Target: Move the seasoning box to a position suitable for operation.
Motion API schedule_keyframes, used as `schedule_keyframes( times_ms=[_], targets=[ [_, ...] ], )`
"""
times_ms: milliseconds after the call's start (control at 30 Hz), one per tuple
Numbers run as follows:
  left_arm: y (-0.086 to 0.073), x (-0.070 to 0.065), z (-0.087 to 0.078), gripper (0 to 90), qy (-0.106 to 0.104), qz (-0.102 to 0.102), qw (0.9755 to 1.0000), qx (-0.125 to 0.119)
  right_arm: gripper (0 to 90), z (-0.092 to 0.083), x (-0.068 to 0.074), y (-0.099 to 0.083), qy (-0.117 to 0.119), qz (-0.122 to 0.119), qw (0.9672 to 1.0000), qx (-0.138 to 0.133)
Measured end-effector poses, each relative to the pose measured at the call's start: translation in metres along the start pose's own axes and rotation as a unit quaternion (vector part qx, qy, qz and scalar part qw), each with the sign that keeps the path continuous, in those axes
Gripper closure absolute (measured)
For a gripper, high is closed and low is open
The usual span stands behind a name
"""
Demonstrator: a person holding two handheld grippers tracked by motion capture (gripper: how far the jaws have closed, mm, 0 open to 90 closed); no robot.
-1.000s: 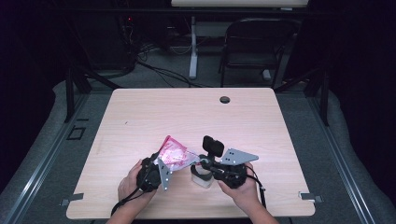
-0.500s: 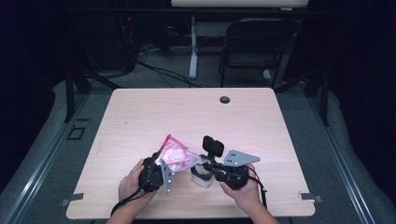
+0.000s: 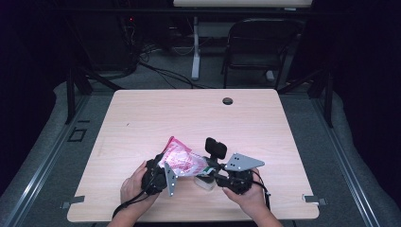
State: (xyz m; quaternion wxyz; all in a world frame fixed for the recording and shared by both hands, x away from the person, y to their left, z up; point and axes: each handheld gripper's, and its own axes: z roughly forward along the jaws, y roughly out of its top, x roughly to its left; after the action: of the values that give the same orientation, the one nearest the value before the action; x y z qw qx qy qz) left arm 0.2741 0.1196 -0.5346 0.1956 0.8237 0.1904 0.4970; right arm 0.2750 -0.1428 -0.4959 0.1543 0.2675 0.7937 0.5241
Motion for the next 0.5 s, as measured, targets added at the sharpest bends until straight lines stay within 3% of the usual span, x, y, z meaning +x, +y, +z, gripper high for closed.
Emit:
schedule_keyframes(
  times_ms=[300, 500],
  targets=[
    [0.002, 0.000, -0.001, 66.8, 0.005, 0.021, 0.9998, 0.006, 69.7, -0.012, 0.011, 0.001, -0.012, -0.035, 0.9993, 0.002],
    [0.003, 0.000, 0.001, 66.8, 0.003, 0.023, 0.9997, 0.008, 69.8, -0.016, 0.013, 0.005, -0.012, -0.041, 0.9991, -0.008]
  ],
)
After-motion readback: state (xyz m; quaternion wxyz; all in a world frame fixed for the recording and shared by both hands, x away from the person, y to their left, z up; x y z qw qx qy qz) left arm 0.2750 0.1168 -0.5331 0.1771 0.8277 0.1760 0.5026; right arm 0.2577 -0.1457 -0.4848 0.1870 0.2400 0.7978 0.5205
